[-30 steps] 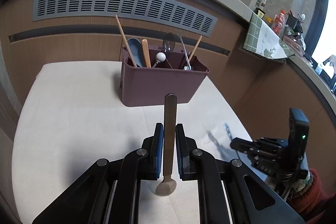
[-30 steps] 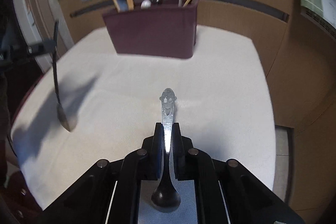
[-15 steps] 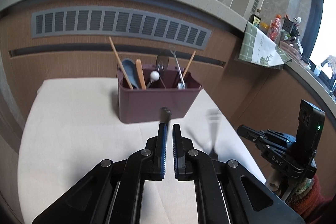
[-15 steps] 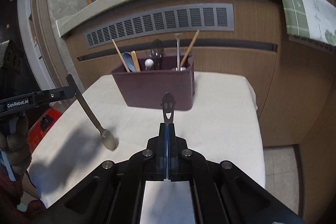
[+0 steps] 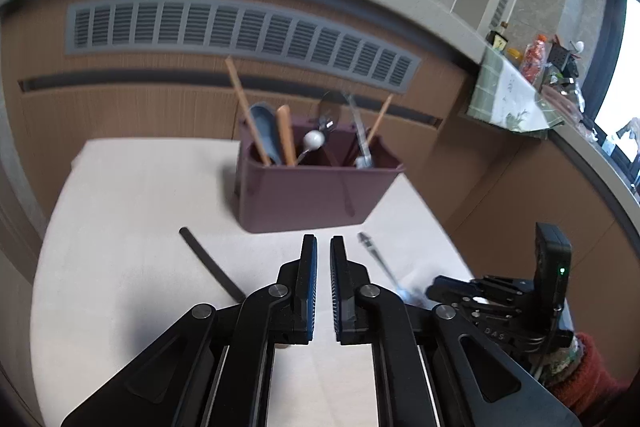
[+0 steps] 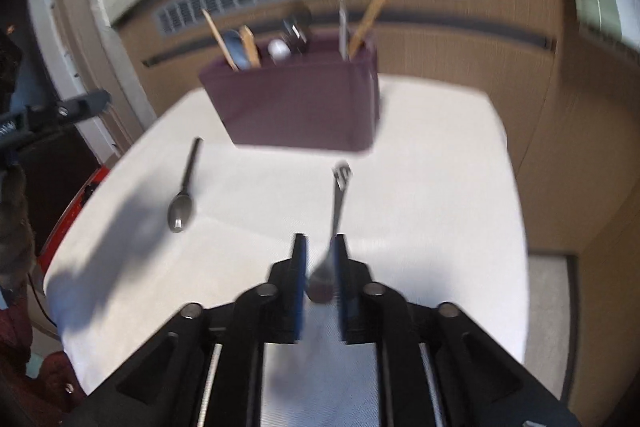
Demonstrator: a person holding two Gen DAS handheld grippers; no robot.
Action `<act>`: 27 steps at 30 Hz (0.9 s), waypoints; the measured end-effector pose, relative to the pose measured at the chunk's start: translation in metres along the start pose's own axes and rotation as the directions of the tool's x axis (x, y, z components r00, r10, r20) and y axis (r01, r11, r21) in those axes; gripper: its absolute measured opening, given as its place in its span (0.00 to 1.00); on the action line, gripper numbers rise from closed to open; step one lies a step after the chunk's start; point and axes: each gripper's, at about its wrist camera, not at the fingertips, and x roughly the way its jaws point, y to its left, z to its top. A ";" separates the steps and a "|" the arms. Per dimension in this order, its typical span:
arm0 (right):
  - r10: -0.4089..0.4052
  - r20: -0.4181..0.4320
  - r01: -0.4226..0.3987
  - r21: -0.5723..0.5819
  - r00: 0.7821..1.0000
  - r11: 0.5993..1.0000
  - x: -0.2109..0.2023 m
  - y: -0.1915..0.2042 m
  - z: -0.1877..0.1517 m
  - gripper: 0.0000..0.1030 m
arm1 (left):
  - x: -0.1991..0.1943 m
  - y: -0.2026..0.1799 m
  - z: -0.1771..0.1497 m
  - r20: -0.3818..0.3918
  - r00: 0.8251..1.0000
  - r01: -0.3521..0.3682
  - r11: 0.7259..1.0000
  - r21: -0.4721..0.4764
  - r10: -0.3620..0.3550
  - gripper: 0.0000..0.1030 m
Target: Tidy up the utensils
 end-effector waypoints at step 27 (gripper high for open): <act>-0.001 -0.141 0.010 0.060 0.990 0.998 0.061 -0.004 0.023 0.33 | 0.052 0.098 -0.053 -0.320 0.947 -0.029 1.000 0.006 0.029 0.07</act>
